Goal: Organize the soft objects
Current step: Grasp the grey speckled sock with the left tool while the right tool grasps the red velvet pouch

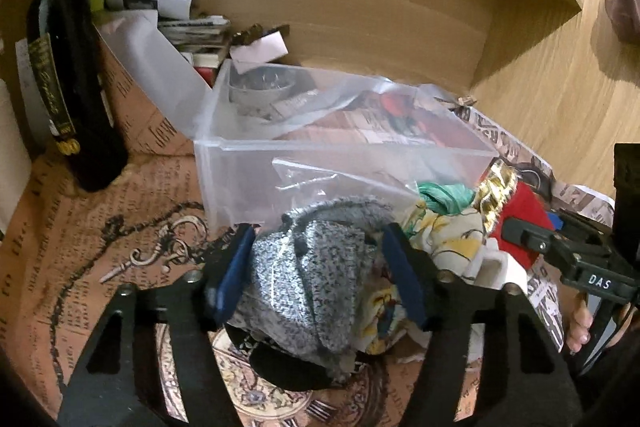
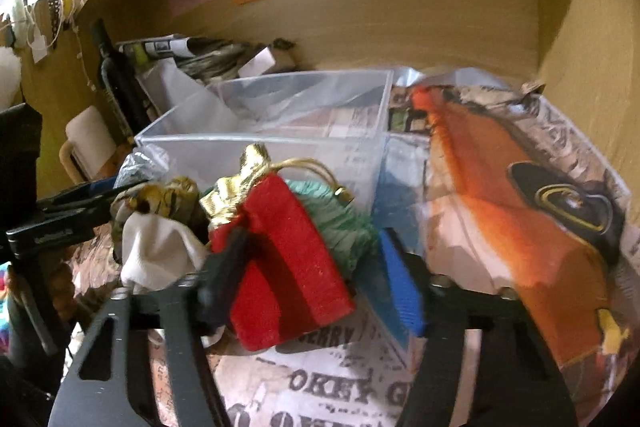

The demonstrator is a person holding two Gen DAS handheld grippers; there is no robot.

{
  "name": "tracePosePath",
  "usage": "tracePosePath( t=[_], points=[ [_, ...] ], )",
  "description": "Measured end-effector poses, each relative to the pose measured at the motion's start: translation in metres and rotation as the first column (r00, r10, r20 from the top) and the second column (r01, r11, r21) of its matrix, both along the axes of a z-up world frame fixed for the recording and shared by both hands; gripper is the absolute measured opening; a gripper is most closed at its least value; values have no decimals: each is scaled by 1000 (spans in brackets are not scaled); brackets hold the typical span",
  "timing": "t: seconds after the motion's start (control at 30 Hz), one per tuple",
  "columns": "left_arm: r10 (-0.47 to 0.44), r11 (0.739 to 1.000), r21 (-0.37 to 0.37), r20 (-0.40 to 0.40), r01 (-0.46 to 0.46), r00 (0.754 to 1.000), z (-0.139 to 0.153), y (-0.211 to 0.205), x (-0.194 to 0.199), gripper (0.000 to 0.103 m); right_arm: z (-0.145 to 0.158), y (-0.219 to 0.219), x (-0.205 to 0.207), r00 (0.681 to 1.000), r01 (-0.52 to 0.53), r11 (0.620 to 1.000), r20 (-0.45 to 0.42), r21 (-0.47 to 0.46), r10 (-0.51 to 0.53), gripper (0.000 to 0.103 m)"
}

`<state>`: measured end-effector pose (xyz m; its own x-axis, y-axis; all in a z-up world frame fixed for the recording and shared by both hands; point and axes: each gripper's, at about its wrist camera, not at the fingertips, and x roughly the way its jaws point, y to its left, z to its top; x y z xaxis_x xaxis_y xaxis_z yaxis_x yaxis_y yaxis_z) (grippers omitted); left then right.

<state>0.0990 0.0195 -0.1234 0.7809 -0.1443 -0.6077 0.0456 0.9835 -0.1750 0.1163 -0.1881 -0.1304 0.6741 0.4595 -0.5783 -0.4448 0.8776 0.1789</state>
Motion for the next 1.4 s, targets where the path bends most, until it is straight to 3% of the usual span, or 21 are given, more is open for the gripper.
tracePosePath(
  t=[0.2, 0.47, 0.73, 0.83, 0.9, 0.97, 1.27, 1.4],
  points=[
    [-4, 1000, -12, 8, 4, 1000, -1, -1, -3, 44, 6, 2, -6, 999, -4, 1000, 41, 4, 4, 27],
    [4, 1000, -11, 60, -3, 998, 14, -1, -17, 35, 18, 4, -17, 994, 4, 1000, 113, -17, -2, 21],
    [12, 1000, -3, 144, -11, 990, 40, -1, -27, 34, 30, 2, -20, 986, 17, 1000, 164, -7, -15, 17],
    [8, 1000, 3, 151, -8, 988, 43, -1, -27, 34, 29, 6, -19, 989, 12, 999, 148, -37, -6, 24],
    [4, 1000, 5, 149, -5, 989, 42, -1, -27, 34, 24, 9, -16, 993, -7, 998, 117, -58, 14, 50],
    [2, 1000, 5, 143, -3, 990, 41, -2, -26, 34, 21, 10, -15, 994, -20, 998, 108, -66, 27, 63],
    [2, 1000, -3, 134, -2, 991, 36, 1, -23, 34, 23, 21, -4, 991, -86, 988, 88, -131, 98, 64],
    [-1, 1000, 3, 124, 1, 992, 33, 0, -21, 34, 12, 28, 0, 992, -91, 976, 70, -198, 107, 54]
  ],
)
